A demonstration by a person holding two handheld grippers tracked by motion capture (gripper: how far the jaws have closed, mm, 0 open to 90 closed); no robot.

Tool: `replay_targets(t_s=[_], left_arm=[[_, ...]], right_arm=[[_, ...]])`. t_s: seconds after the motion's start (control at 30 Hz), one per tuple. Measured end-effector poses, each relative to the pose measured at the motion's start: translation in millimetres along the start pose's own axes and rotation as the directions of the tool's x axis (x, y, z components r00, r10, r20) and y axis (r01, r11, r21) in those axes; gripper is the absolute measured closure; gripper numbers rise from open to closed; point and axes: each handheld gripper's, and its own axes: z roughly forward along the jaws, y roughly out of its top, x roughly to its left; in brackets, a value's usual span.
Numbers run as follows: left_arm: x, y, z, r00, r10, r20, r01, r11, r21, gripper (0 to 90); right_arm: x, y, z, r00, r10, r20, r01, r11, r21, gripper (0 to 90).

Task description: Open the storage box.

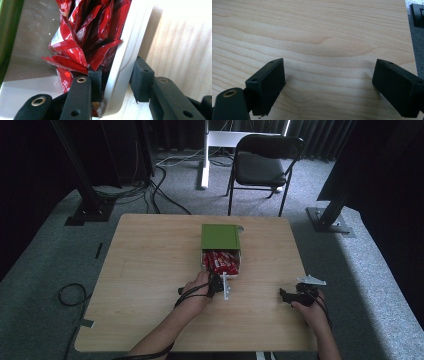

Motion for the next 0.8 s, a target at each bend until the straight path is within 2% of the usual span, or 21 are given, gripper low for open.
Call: replay_targets(t_s=[0.33,0.7,0.8], left_arm=[[-7.8,-1.6,-9.9,1.0000,-0.006,0.005,0.007,0.9999,-0.009,66.6],[-15.5,-0.8,-23.0,0.9997,0.019,0.016,-0.019,0.9998,-0.001,66.5],[-17.4,-0.7,-25.3,0.9998,0.015,0.014,-0.015,0.9999,-0.004,66.5]], right_arm=[[0.0,0.0,0.0,1.0000,0.000,0.000,0.000,1.000,0.000,10.4],[0.1,0.0,0.0,1.0000,0.000,0.001,0.000,1.000,0.000,10.4],[0.2,0.1,0.1,1.0000,0.001,0.001,-0.001,1.000,0.000,10.3]])
